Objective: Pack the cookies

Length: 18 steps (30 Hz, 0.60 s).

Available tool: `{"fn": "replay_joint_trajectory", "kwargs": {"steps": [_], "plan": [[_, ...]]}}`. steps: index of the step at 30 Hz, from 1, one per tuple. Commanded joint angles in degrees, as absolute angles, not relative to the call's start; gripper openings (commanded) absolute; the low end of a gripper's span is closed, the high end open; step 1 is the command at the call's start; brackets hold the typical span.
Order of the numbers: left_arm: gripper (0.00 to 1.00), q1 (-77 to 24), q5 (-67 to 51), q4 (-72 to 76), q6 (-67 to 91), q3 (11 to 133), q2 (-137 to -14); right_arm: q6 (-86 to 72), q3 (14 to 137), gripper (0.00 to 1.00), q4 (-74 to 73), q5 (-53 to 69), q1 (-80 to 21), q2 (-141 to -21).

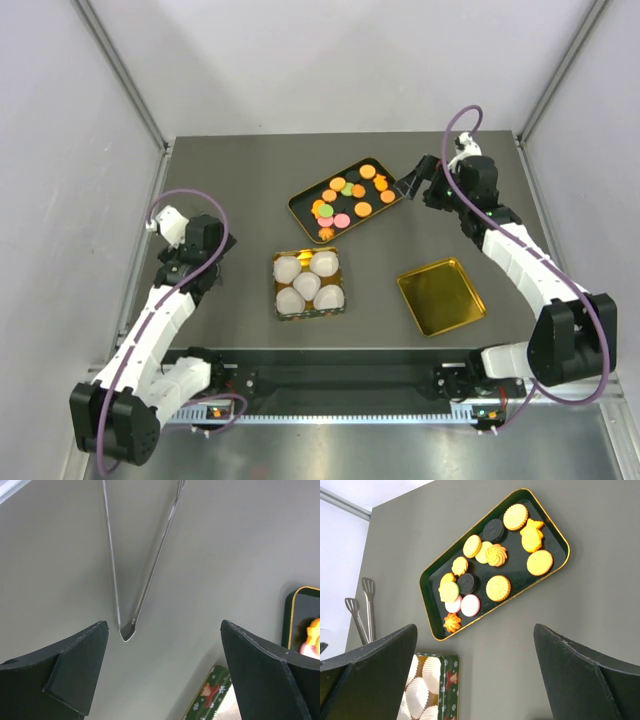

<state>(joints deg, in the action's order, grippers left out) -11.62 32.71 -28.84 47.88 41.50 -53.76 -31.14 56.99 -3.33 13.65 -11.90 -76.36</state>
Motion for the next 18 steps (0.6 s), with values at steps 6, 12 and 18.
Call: {"fn": "replay_joint_trajectory", "kwargs": {"steps": [6, 12, 18], "plan": [[0.99, -11.16, 34.11, -24.88, 43.25, 38.24, -53.35, -29.88, 57.83, 1.00, -0.97, 12.74, -12.57, -73.65], [0.99, -10.37, 33.31, -23.47, 41.66, 37.88, -57.21, -29.44, 58.10, 1.00, -1.49, 13.27, -12.57, -74.18], [0.99, -8.00, 32.08, -22.06, 39.47, 38.23, -61.17, -29.35, 58.01, 1.00, -1.49, 13.97, -12.57, -73.83]]}}
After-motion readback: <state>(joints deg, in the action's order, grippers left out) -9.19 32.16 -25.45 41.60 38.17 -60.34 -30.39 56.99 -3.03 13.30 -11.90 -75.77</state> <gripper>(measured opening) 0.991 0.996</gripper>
